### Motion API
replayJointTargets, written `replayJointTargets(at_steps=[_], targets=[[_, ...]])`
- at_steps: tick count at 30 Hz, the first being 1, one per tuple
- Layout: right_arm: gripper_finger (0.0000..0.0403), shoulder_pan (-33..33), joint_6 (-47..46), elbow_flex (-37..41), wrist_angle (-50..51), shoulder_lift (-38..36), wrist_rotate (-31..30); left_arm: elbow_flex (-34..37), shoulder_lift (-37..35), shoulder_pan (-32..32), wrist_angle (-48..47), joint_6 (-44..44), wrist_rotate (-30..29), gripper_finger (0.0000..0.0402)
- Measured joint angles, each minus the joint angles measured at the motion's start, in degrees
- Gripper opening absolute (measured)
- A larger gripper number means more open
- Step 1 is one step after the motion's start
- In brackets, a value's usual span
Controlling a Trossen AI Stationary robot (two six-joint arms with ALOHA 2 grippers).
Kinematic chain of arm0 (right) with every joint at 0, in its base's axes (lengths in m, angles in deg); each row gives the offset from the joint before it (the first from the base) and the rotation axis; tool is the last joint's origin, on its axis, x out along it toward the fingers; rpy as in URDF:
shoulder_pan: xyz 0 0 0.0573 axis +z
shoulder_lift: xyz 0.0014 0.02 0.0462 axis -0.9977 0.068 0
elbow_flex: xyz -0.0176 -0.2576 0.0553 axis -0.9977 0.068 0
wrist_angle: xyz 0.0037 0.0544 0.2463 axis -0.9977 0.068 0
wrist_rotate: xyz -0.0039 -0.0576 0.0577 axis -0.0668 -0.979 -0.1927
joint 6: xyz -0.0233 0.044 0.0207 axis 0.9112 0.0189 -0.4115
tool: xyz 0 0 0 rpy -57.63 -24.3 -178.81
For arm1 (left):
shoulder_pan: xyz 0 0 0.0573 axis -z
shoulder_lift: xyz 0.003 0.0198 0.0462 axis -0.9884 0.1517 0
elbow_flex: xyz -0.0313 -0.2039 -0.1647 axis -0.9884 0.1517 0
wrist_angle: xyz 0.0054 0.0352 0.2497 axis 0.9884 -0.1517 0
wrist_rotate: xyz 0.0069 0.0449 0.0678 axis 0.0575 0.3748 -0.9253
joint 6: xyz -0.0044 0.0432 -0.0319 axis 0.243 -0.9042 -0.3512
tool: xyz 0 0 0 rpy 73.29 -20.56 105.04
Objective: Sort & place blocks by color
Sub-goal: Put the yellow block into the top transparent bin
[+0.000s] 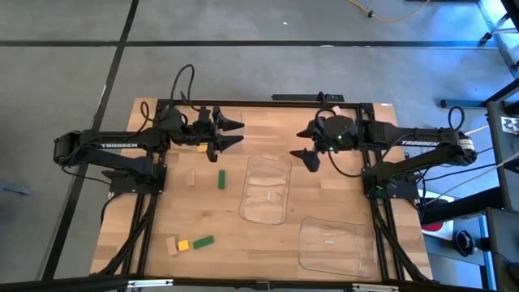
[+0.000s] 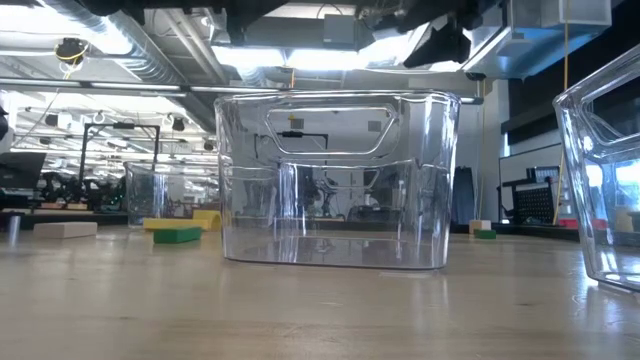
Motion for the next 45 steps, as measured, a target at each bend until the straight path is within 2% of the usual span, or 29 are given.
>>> replayJointTargets(at_steps=[9,14,18,23,29,32,45], targets=[[0.0362,2.76,-1.97,0.0,9.23,-1.53,-1.28,-0.02,0.0,-0.01,-0.02,0.02,0.52,0.0221],[0.0362,3.7,-2.63,0.37,12.7,-5.79,-4.36,-0.02,0.0,0.0,-0.04,0.02,0.55,0.0221],[0.0362,3.68,-5.55,5.59,10.91,-12.02,-5.13,-0.04,-0.2,0.0,-0.17,0.02,0.57,0.0221],[0.0362,3.68,-11.98,16.14,0.31,-20.14,-6.21,-0.11,-0.42,-0.01,-0.11,0.02,0.23,0.0221],[0.0362,3.68,-13.4,26.56,-30.91,-23.17,-5.77,-0.11,-0.42,0.0,-0.07,0.04,0.11,0.0221],[0.0362,3.68,-9.3,29.32,-41.07,-22.41,-5.18,-0.11,-0.42,0.0,-0.12,0.05,0.15,0.0221],[0.0362,3.68,-1.6,30.03,-42.9,-21.66,-4.53,-0.11,-0.42,0.0,-1.78,0.02,0.87,0.0221]])
